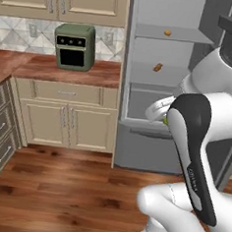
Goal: Pick up the pear and tangerine from the fridge and place one fruit on each plate on the dining counter.
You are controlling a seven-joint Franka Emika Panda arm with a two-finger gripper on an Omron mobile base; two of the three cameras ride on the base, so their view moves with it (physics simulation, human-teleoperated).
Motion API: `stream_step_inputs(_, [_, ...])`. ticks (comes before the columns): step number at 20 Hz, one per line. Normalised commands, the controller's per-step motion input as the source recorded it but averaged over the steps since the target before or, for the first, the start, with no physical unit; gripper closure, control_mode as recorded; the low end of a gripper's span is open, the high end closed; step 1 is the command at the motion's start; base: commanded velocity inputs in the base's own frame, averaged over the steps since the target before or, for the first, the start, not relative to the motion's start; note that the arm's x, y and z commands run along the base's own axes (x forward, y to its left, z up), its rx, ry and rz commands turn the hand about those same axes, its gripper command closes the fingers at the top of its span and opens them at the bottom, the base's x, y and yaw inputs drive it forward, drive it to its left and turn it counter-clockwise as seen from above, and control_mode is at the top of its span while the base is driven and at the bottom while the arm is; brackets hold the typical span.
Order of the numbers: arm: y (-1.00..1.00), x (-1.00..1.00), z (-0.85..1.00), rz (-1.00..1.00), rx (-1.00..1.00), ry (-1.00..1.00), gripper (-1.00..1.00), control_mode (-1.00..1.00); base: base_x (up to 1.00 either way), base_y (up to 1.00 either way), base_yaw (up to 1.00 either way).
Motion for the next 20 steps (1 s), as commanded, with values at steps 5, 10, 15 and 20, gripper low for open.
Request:
stream_step_inputs(5, [0.0, 0.0, 0.0, 0.0, 0.0, 0.0, 1.0, 1.0, -0.99, 0.0, 0.53])
stream_step_inputs(10, [0.0, 0.0, 0.0, 0.0, 0.0, 0.0, 1.0, 1.0, -0.56, -0.41, 0.61])
stream_step_inputs(15, [0.0, 0.0, 0.0, 0.0, 0.0, 0.0, 1.0, 1.0, -0.4, -0.59, 0.66])
stream_step_inputs(20, [0.0, 0.0, 0.0, 0.0, 0.0, 0.0, 1.0, 1.0, -0.48, -0.54, 0.63])
